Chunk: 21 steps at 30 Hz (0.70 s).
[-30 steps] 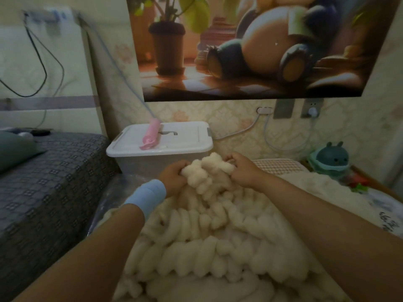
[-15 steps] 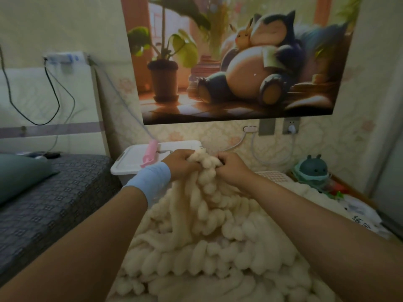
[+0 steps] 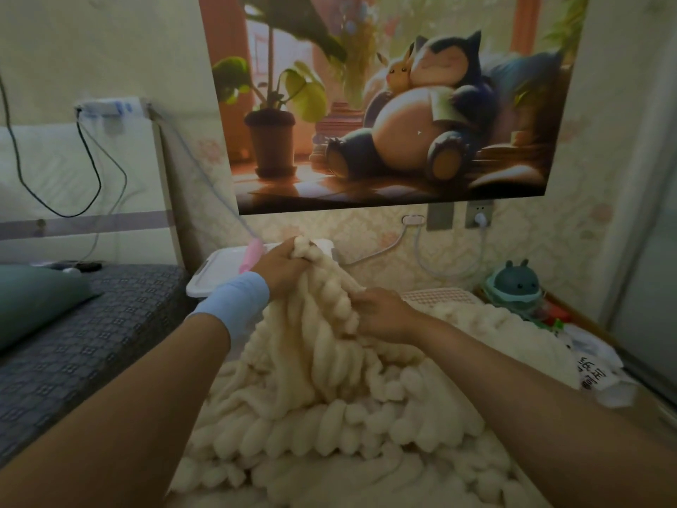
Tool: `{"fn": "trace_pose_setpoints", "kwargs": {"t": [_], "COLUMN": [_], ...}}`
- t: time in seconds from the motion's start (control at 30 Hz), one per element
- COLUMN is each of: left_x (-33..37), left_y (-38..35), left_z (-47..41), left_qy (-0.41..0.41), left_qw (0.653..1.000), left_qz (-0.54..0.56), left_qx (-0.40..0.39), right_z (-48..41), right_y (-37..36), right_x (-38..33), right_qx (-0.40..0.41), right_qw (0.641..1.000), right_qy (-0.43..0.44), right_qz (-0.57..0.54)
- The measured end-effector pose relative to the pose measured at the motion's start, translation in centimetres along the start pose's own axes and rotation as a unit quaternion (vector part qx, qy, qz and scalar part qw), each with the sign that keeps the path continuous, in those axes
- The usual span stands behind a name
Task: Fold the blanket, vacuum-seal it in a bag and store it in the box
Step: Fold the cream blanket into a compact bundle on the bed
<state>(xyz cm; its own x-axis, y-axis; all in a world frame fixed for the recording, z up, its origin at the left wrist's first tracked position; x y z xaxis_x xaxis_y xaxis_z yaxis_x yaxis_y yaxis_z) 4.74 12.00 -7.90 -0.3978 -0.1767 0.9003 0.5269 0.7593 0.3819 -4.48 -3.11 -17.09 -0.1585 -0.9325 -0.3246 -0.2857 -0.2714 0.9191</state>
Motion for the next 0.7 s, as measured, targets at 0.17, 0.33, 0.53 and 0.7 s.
{"fn": "trace_pose_setpoints", "kwargs": {"t": [0.17, 0.33, 0.53, 0.7], "left_x": [-1.2, -2.8, -8.0, -4.0], "left_y": [-1.8, -3.5, -6.6, -5.8], "left_z": [-2.1, -6.2, -9.3, -10.1], "left_qy": [-0.023, -0.040, 0.093, 0.089], "left_qw": [0.996, 0.998, 0.956, 0.944], "left_qz": [-0.067, -0.021, -0.217, -0.235], "left_qx": [-0.050, -0.037, -0.174, -0.216], "right_z": [-1.3, -6.4, -9.7, -10.8], "right_y": [0.6, 1.2, 2.3, 7.6], "right_x": [-0.4, 0.8, 5.7, 3.7], "right_qx": [0.041, 0.082, 0.113, 0.125], "right_qw": [0.974, 0.974, 0.953, 0.978], "right_qy": [-0.018, -0.033, -0.175, -0.168], "right_qz": [-0.223, -0.207, -0.221, 0.012]}}
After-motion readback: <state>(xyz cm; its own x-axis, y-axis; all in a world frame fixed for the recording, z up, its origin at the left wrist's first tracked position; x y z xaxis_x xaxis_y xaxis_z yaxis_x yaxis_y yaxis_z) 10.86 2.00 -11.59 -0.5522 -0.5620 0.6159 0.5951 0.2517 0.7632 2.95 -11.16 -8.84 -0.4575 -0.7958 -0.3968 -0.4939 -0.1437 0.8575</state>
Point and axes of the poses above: each hand's wrist, its own z-axis away from the middle knuckle, its own y-axis out of the back of the hand, x = y × z, the point moved 8 cm from there along -z, towards the middle knuckle, and after that the axes turned 14 degrees about z, right-handed, at the moved point
